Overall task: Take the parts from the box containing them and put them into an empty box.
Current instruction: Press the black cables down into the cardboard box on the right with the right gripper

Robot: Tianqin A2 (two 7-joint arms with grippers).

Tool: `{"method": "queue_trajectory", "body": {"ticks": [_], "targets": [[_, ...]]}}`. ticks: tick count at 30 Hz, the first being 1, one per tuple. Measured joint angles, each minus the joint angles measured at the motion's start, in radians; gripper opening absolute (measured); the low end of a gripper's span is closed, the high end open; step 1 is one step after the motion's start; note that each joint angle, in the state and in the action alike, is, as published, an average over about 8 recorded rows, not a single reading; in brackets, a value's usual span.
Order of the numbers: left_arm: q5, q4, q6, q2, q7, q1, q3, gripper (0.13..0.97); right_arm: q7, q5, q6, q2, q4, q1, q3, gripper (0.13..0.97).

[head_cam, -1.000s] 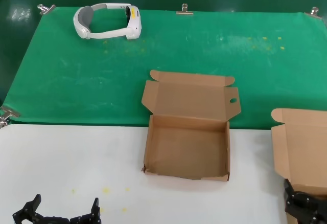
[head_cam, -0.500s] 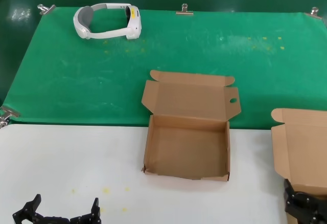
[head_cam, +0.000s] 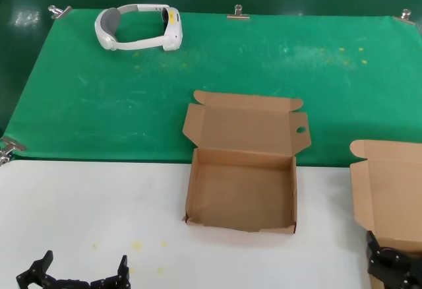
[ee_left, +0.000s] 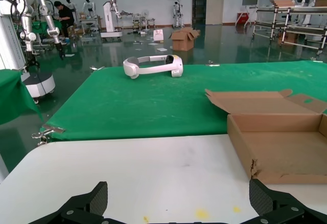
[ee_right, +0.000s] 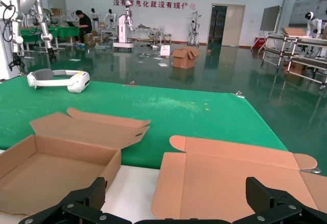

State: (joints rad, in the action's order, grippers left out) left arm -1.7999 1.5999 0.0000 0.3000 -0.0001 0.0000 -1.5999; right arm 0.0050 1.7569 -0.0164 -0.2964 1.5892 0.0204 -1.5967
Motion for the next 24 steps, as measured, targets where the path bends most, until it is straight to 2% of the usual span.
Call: {"method": "queue_trajectory", "body": {"ticks": [24], "targets": [[0.000,0.000,0.000,0.000,0.000,0.000,0.000,0.966,0.000,0.000,0.000,0.000,0.000,0.000,0.000,0.966]]}}
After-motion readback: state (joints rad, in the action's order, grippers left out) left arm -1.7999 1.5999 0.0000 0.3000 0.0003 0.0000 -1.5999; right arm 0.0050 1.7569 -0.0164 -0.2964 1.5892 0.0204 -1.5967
